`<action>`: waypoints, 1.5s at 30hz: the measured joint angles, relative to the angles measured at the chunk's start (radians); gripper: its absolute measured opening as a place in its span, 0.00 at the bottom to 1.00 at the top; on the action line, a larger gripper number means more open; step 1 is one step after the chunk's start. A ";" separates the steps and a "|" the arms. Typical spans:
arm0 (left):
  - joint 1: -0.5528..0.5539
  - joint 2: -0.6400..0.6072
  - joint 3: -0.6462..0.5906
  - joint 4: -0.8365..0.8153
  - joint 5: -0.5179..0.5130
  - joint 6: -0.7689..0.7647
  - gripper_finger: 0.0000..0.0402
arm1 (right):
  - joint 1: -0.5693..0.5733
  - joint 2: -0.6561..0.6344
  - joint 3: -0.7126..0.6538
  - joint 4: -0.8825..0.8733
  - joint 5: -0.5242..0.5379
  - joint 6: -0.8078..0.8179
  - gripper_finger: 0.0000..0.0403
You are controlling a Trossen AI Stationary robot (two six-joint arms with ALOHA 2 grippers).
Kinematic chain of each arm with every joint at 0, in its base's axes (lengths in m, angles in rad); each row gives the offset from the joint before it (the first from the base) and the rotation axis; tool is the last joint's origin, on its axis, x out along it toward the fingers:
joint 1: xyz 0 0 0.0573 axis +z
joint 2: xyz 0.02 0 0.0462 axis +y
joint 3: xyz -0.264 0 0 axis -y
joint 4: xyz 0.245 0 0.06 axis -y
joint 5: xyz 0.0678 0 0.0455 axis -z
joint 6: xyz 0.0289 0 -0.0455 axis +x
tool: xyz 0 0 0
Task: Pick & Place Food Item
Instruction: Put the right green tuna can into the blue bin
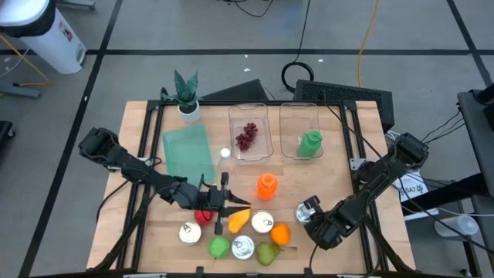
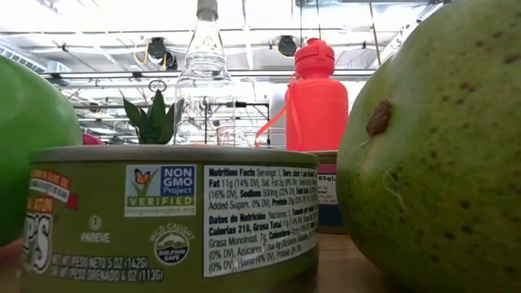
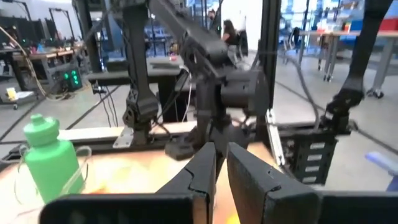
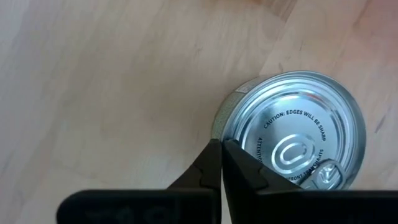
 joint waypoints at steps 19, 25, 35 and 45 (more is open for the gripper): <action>0.013 0.383 0.402 -0.272 0.064 0.103 0.13 | -0.005 -0.011 0.066 -0.033 -0.066 0.065 0.00; 0.016 0.532 0.563 -0.324 0.080 0.079 0.28 | -0.016 -0.011 0.067 -0.046 -0.074 0.113 0.00; 0.025 0.705 0.831 -0.452 0.031 0.071 0.68 | -0.058 -0.011 0.067 -0.045 -0.115 0.169 0.00; 0.057 0.746 0.883 -0.538 0.029 0.071 0.80 | -0.100 -0.016 0.067 -0.035 -0.169 0.184 0.00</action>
